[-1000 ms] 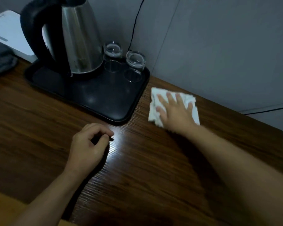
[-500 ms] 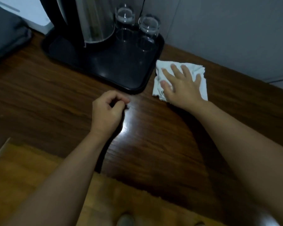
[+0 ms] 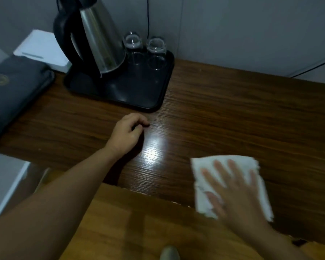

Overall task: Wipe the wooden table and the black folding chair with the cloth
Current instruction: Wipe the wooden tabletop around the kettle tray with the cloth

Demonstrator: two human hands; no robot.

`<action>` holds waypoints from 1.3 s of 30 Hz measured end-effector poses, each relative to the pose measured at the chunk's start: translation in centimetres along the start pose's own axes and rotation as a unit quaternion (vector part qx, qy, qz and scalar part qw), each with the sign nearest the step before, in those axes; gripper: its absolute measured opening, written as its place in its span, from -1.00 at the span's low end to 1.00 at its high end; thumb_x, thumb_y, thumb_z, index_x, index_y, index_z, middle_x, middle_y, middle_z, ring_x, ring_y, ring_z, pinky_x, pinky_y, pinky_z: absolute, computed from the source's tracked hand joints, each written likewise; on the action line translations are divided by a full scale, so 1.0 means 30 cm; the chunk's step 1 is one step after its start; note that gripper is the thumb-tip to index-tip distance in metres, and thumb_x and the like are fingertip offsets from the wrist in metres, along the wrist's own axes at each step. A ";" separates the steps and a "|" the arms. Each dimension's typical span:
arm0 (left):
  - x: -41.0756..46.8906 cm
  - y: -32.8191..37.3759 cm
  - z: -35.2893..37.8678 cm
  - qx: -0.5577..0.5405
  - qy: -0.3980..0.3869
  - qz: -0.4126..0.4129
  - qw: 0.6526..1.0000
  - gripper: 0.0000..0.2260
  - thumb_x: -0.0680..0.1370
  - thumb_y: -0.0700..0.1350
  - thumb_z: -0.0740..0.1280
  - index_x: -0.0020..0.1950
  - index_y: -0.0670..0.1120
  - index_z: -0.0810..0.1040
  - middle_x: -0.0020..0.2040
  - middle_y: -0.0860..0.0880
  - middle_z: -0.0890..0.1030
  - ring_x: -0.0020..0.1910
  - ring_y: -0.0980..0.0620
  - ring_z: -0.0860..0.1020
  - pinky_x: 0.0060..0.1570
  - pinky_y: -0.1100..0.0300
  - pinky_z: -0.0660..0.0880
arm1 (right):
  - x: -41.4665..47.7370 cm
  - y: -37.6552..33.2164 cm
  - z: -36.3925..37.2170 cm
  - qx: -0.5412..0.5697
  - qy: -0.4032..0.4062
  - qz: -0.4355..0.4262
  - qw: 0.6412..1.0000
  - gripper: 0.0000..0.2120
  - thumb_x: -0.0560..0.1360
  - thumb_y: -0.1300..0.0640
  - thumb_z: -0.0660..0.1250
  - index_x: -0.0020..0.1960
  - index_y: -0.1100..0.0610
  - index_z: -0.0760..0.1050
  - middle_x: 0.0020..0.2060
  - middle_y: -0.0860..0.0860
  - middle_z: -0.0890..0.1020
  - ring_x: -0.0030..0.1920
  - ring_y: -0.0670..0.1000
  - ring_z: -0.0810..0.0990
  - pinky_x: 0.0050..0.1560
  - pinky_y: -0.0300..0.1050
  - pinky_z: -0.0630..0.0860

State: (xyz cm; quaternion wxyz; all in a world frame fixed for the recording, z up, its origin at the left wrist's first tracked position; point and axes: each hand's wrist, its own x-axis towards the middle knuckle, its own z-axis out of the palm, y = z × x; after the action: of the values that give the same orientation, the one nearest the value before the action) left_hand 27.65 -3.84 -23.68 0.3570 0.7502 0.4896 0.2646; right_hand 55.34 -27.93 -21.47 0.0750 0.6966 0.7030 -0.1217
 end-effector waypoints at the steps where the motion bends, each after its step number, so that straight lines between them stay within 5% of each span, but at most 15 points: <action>1: 0.000 0.006 -0.001 -0.016 -0.002 -0.014 1.000 -0.77 0.50 -0.25 0.27 -0.04 0.05 0.63 0.04 0.07 0.63 0.14 0.10 0.54 0.25 0.16 0.43 | -0.038 0.080 0.000 0.009 -0.010 0.053 0.998 -0.43 0.59 -0.26 -0.01 0.57 -0.20 0.26 0.57 0.03 0.34 0.57 0.25 0.23 0.34 0.62 0.21; 4: 0.005 0.026 0.001 -0.088 0.007 -0.062 0.994 -0.79 0.49 -0.15 0.26 -0.10 0.10 0.65 0.00 0.10 0.65 0.11 0.12 0.56 0.22 0.16 0.42 | -0.091 0.276 -0.012 0.033 -0.006 0.194 0.980 -0.27 0.56 -0.42 -0.25 0.62 -0.16 0.18 0.61 0.06 0.25 0.61 0.22 0.14 0.41 0.58 0.09; 8: 0.010 0.020 0.012 -0.147 0.034 -0.068 0.986 -0.82 0.48 -0.15 0.25 -0.10 -0.03 0.66 -0.04 0.00 0.67 0.06 0.05 0.59 0.17 0.14 0.46 | 0.066 0.229 -0.042 0.077 0.032 0.289 0.954 -0.37 0.61 -0.30 -0.08 0.63 -0.11 0.15 0.63 0.06 0.12 0.62 0.21 -0.01 0.42 0.60 0.01; 12: -0.021 -0.001 -0.007 -0.237 0.064 -0.072 0.967 -0.80 0.57 -0.21 0.22 -0.09 -0.02 0.62 -0.14 0.08 0.66 -0.08 0.13 0.61 -0.02 0.31 0.50 | 0.325 -0.116 -0.053 0.073 0.042 0.224 0.971 -0.45 0.66 -0.21 0.02 0.63 -0.22 0.04 0.66 -0.01 0.03 0.63 0.18 -0.10 0.43 0.59 -0.05; 14: -0.028 -0.076 -0.102 -0.189 0.106 -0.052 0.975 -0.78 0.59 -0.17 0.19 -0.09 0.04 0.60 -0.15 0.10 0.65 -0.10 0.17 0.61 -0.06 0.36 0.48 | 0.434 -0.315 -0.045 0.074 0.063 0.192 0.977 -0.45 0.66 -0.21 0.03 0.63 -0.25 0.04 0.66 -0.03 0.02 0.63 0.17 -0.11 0.43 0.58 -0.11; 20: 0.041 -0.343 -0.512 -0.007 0.146 -0.044 0.988 -0.80 0.60 -0.13 0.17 -0.01 -0.02 0.59 -0.08 0.02 0.65 -0.01 0.03 0.60 0.07 0.04 0.53 | 0.607 -0.786 -0.046 0.085 0.081 0.092 0.989 -0.44 0.61 -0.20 0.04 0.60 -0.18 0.21 0.63 0.03 0.21 0.62 0.23 0.05 0.41 0.61 -0.10; 26: 0.172 -0.455 -0.670 0.033 0.084 -0.036 0.995 -0.81 0.62 -0.19 0.19 -0.03 -0.04 0.59 -0.15 0.02 0.65 -0.09 0.07 0.59 0.02 0.09 0.52 | 0.711 -1.046 -0.070 0.063 0.071 0.029 0.995 -0.43 0.63 -0.23 0.04 0.62 -0.16 0.18 0.64 0.00 0.17 0.64 0.22 0.01 0.43 0.58 -0.14; 33: 0.177 -0.537 -0.664 -0.115 0.083 -0.047 0.989 -0.81 0.58 -0.16 0.20 -0.05 -0.09 0.61 -0.13 -0.01 0.66 -0.09 0.08 0.62 0.01 0.13 0.51 | 0.337 -0.923 0.036 0.010 0.059 -0.003 0.998 -0.38 0.52 -0.28 0.17 0.56 -0.20 0.30 0.56 0.05 0.35 0.55 0.24 0.28 0.29 0.58 0.29; 36: 0.187 -0.552 -0.674 -0.184 0.068 -0.056 0.979 -0.80 0.55 -0.17 0.20 -0.06 -0.15 0.62 -0.14 -0.09 0.64 -0.12 0.05 0.60 -0.02 0.16 0.49 | 0.278 -0.764 0.001 0.011 0.028 0.091 0.995 -0.46 0.63 -0.29 -0.12 0.54 -0.21 0.28 0.55 0.01 0.38 0.56 0.19 0.26 0.30 0.54 0.31; 39: 0.196 -0.537 -0.687 -0.215 0.045 -0.071 0.973 -0.80 0.54 -0.23 0.19 -0.06 -0.26 0.59 -0.15 -0.20 0.61 -0.13 -0.02 0.57 -0.03 0.14 0.47 | 0.375 -0.712 -0.044 0.075 0.036 0.221 0.972 -0.44 0.62 -0.25 -0.07 0.57 -0.18 0.27 0.60 0.00 0.28 0.61 0.20 0.14 0.39 0.56 0.16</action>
State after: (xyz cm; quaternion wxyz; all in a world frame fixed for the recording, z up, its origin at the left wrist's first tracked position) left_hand 5.72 11.58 -23.74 0.5056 0.6066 0.4883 0.3714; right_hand 33.89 -16.76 -21.89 0.0226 0.8424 0.5227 -0.1293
